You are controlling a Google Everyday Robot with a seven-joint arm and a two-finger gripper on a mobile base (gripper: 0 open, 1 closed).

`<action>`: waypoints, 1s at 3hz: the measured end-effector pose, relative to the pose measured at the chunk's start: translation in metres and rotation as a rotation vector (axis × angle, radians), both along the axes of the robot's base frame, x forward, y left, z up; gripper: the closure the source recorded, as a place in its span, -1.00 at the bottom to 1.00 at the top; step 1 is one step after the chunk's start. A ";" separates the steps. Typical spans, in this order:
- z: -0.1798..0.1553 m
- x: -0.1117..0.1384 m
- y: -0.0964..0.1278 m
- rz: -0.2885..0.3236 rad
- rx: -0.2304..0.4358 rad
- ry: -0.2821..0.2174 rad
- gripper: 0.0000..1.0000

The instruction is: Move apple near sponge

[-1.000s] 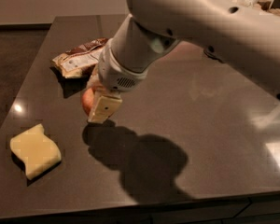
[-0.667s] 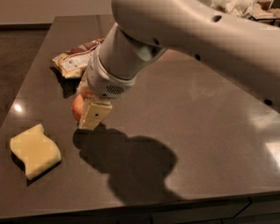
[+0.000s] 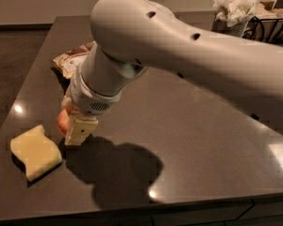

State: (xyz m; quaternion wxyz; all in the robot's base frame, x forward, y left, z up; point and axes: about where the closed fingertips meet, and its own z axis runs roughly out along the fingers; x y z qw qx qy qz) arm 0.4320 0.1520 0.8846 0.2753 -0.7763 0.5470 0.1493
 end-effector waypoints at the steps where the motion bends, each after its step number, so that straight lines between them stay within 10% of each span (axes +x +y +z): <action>1: -0.011 -0.005 0.010 0.001 -0.006 -0.016 0.66; 3: -0.023 -0.002 0.012 0.021 -0.025 0.014 -0.27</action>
Offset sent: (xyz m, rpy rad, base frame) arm -0.0022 0.0195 -0.0353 -0.0387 -0.0153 0.0128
